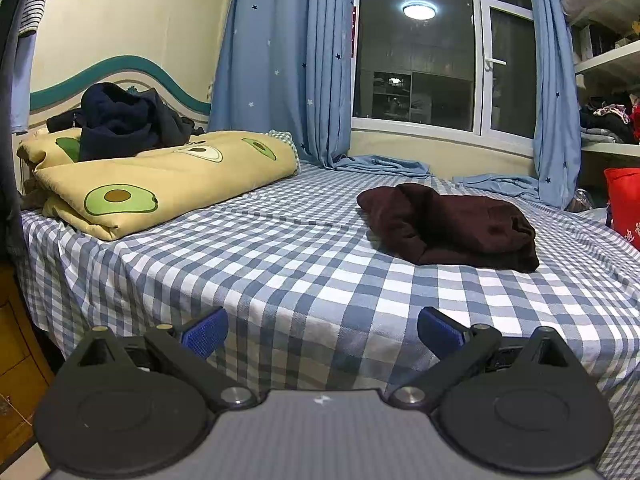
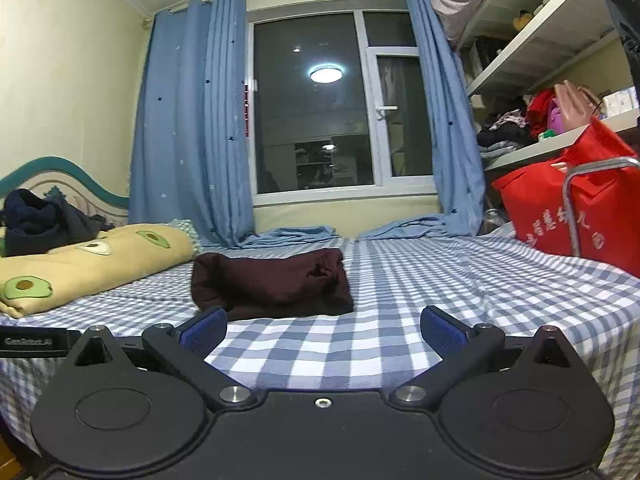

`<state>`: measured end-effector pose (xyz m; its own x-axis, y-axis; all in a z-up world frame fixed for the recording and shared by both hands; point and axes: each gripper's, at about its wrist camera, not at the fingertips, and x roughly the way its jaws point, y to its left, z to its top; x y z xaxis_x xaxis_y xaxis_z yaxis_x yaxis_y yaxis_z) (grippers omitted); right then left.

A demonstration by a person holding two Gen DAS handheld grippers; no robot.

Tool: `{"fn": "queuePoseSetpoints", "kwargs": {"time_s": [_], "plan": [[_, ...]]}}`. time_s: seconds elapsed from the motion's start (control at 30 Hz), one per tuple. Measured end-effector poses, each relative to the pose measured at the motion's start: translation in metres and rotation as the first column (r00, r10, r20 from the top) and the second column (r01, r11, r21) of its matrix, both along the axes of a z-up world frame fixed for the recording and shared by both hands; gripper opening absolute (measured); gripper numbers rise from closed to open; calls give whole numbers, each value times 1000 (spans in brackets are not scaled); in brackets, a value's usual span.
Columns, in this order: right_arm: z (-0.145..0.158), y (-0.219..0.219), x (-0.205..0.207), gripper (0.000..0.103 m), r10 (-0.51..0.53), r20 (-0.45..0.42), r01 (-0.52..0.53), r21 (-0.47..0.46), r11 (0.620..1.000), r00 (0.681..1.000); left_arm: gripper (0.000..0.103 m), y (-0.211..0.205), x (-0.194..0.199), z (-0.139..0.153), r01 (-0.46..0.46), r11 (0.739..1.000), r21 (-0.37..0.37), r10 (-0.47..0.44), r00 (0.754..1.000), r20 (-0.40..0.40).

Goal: Fold small clothes

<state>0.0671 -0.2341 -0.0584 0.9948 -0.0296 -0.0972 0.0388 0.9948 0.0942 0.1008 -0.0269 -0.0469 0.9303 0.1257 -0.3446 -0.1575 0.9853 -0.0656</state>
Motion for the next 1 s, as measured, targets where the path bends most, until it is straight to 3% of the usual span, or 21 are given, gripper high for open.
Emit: {"fn": "queuePoseSetpoints", "kwargs": {"time_s": [1.0], "plan": [[0,3,1,103,1,-6,-1,1,1000,1000,102,2,0,-1,-7,1000,-2,7,1000,-9]]}}
